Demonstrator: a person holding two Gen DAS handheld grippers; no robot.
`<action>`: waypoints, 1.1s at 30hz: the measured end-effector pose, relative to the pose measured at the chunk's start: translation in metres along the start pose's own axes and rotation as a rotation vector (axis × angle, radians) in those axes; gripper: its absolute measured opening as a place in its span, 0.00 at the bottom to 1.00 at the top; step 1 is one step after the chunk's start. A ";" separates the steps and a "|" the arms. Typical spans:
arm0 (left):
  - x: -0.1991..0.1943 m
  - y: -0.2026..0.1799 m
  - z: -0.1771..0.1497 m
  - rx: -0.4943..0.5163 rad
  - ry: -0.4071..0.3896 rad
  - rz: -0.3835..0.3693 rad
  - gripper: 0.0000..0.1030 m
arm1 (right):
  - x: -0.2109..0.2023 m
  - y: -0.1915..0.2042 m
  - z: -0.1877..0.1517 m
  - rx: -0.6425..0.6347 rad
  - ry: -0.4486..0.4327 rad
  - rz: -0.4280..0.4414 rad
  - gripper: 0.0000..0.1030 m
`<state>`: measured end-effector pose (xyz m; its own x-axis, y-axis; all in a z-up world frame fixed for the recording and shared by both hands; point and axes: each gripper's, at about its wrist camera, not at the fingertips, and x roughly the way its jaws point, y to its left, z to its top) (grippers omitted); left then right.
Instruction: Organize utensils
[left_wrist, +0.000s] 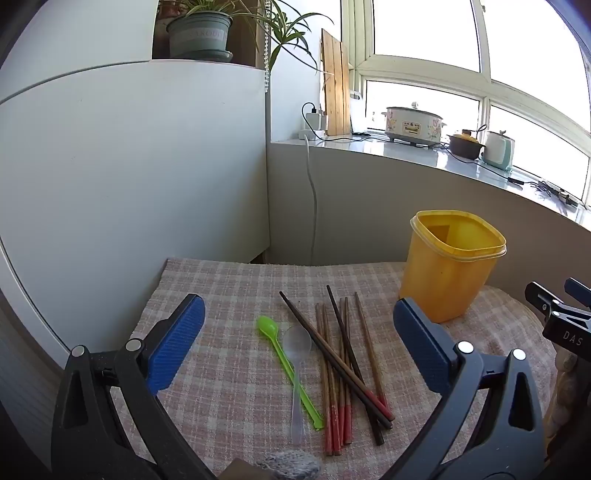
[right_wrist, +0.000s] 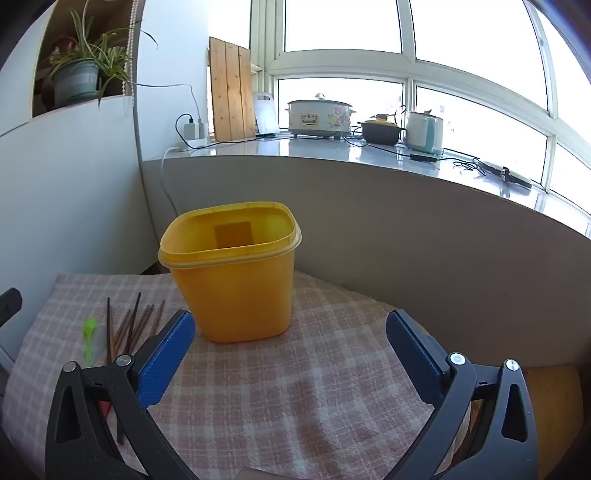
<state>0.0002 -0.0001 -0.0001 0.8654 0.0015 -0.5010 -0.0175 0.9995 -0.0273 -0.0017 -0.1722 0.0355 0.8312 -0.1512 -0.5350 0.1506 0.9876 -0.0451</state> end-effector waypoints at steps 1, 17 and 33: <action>0.000 0.000 0.000 0.001 0.000 0.001 1.00 | 0.000 0.000 0.000 0.001 0.000 0.001 0.99; 0.007 0.001 0.000 0.006 -0.004 0.012 1.00 | 0.007 0.003 -0.001 0.016 0.009 0.009 0.99; 0.008 0.003 0.000 0.001 -0.001 0.018 1.00 | 0.011 0.006 -0.002 0.024 0.018 0.008 0.99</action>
<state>0.0074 0.0025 -0.0041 0.8652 0.0199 -0.5010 -0.0331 0.9993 -0.0176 0.0070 -0.1681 0.0273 0.8229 -0.1426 -0.5500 0.1571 0.9874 -0.0209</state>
